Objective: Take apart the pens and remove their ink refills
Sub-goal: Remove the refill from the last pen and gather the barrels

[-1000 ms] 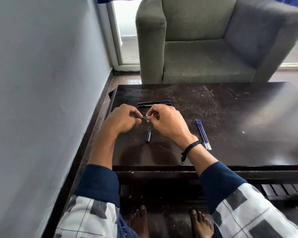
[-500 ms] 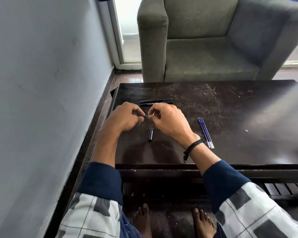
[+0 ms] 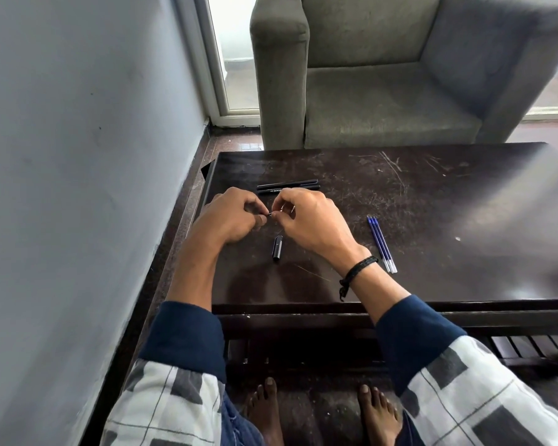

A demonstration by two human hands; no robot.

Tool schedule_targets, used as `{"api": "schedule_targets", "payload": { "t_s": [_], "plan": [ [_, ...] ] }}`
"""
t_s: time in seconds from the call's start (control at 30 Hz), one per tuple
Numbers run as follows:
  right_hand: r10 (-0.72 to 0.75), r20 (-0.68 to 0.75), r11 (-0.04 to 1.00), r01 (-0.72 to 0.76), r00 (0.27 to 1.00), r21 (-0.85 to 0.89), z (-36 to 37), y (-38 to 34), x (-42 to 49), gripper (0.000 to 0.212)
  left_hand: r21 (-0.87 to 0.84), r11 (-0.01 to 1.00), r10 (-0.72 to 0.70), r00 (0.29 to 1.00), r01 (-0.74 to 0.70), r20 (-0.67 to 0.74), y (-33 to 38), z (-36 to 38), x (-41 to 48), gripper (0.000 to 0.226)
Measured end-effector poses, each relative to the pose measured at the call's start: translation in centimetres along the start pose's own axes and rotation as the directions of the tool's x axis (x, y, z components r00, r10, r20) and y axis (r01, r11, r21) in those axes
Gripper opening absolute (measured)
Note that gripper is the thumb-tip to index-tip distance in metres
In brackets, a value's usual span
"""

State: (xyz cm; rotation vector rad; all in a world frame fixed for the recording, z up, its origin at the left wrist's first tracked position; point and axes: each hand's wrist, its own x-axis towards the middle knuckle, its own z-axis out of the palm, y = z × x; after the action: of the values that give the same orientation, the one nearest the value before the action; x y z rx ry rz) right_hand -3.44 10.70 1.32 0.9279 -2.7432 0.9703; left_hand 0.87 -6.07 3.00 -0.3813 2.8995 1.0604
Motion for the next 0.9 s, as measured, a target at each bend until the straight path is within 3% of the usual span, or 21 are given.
{"api": "schedule_targets", "payload": {
  "t_s": [0.6, 0.73, 0.9],
  "plan": [
    [-0.01, -0.055, 1.0, 0.01, 0.998, 0.0, 0.5, -0.1, 0.1, 0.009, -0.035, 0.999, 0.004, 1.0, -0.004, -0.011, 0.3, -0.4, -0.4, 0.015],
    [-0.037, -0.086, 0.999, 0.039, 0.996, 0.021, 0.3, 0.1, 0.2, 0.015, -0.13, 0.991, 0.026, 0.999, -0.023, 0.027, 0.4, -0.4, -0.4, 0.015],
    [-0.055, -0.124, 0.998, 0.058, 0.991, 0.026, 0.2, 0.7, 0.5, 0.005, -0.209, 0.978, 0.02, 0.999, -0.009, 0.05, 1.1, -0.6, -1.1, 0.013]
  ]
}}
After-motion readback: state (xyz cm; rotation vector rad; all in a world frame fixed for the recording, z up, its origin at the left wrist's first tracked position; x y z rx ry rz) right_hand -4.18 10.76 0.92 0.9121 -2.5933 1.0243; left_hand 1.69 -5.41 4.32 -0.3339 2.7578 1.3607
